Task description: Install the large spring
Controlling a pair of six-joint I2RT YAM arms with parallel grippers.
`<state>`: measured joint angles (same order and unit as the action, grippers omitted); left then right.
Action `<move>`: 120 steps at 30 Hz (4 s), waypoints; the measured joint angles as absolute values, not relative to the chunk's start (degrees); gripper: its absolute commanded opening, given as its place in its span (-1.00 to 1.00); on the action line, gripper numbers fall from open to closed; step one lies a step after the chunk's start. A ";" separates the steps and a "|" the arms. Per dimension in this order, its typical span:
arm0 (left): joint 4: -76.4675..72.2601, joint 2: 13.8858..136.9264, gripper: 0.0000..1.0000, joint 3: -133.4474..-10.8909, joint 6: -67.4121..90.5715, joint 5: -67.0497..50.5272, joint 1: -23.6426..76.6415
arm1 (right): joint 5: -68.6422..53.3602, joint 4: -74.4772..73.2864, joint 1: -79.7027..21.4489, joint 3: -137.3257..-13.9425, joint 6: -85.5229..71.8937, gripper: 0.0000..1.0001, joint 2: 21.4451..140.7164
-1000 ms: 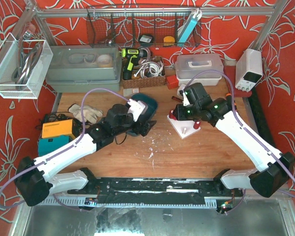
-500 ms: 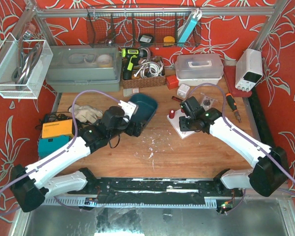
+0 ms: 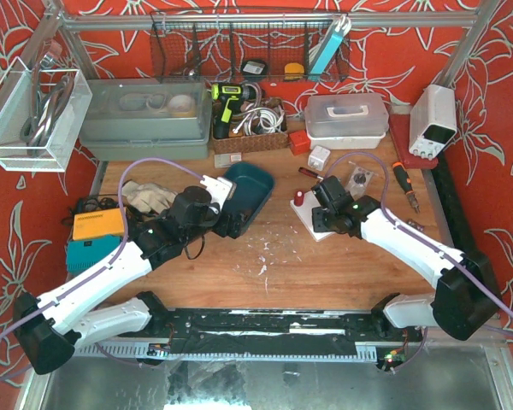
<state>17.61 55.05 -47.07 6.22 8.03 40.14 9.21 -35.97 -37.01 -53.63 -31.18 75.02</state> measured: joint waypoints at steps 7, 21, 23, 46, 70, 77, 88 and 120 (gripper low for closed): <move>17.61 55.05 1.00 -47.07 6.22 7.99 40.14 | 9.43 -33.39 -37.01 -51.72 -31.16 -1.00 74.76; 17.61 55.05 1.00 -47.07 6.26 7.81 40.14 | 9.65 -28.23 -37.01 -48.75 -30.50 -0.39 77.10; 17.54 54.98 1.00 -46.94 6.31 7.77 40.14 | 9.76 -28.21 -37.01 -48.75 -30.35 -0.35 77.32; 1.19 44.27 1.00 -33.85 14.28 17.96 40.14 | 18.61 -36.36 -37.01 -55.27 -23.53 0.98 55.51; -42.61 57.12 0.99 -7.38 1.28 21.32 14.92 | 30.09 11.29 -17.89 -22.52 0.40 0.98 57.47; -52.93 67.40 1.00 -6.57 0.36 17.32 10.09 | 25.12 25.04 -13.15 -20.45 0.10 0.98 66.81; -65.98 77.58 1.00 -6.00 -0.23 14.04 8.12 | 17.21 42.13 -6.59 -15.51 0.05 0.98 74.74; -71.29 80.77 1.00 -5.54 -0.21 13.98 7.86 | 16.51 51.09 -6.79 -14.11 -0.40 0.98 80.01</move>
